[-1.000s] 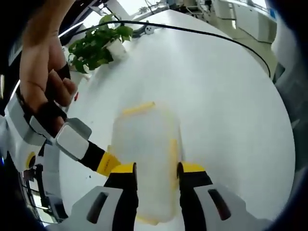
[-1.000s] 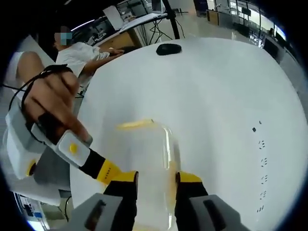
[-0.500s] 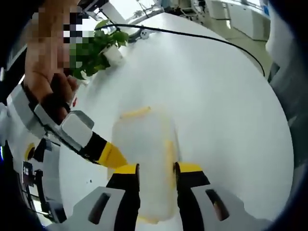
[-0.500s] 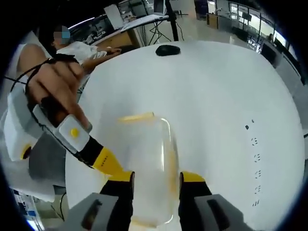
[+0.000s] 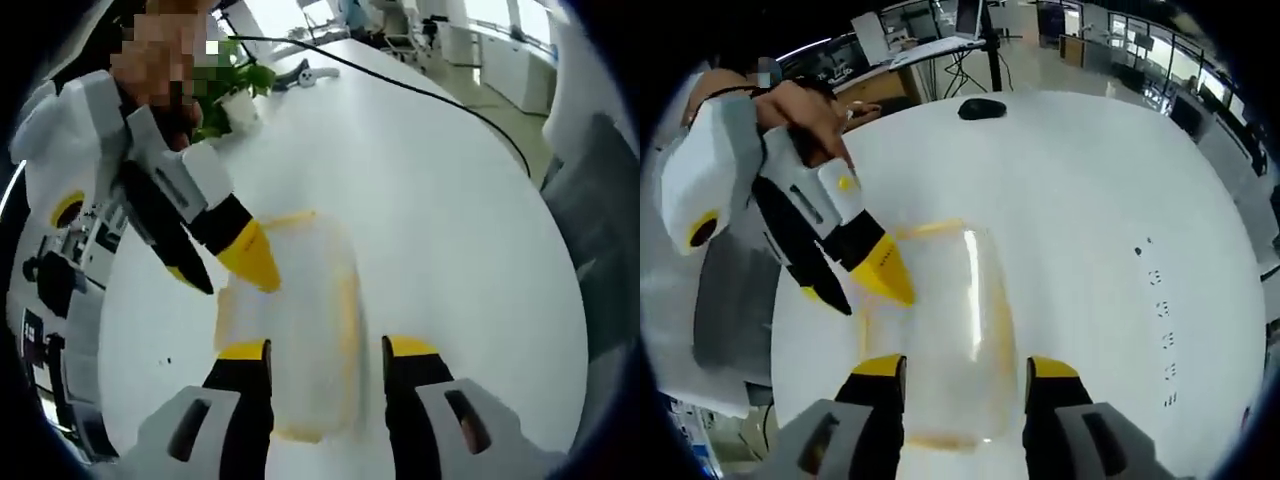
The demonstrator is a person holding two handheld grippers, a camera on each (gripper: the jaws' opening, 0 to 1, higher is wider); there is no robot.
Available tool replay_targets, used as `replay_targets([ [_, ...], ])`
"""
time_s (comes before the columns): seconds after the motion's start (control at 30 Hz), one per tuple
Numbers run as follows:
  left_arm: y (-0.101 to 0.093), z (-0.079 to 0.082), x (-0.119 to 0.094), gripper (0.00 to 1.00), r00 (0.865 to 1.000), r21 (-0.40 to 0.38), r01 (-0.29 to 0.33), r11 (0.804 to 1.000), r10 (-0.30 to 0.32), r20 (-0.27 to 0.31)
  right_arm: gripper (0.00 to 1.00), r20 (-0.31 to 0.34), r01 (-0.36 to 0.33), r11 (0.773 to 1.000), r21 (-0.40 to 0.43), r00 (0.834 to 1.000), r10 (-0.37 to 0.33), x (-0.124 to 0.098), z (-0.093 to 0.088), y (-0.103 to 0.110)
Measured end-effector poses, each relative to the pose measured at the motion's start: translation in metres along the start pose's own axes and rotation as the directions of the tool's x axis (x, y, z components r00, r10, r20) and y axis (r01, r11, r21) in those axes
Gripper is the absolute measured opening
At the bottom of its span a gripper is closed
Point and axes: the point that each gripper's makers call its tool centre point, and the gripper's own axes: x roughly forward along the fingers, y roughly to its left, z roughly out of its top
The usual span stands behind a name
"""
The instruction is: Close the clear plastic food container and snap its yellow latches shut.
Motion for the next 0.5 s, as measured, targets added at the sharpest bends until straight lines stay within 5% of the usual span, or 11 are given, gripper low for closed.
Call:
replay_targets([
  [0.5, 0.005, -0.013, -0.003, 0.58, 1.0, 0.03, 0.011, 0.999, -0.011, -0.027, 0.53, -0.038, 0.038, 0.998, -0.041, 0.998, -0.04, -0.007, -0.02, 0.01],
])
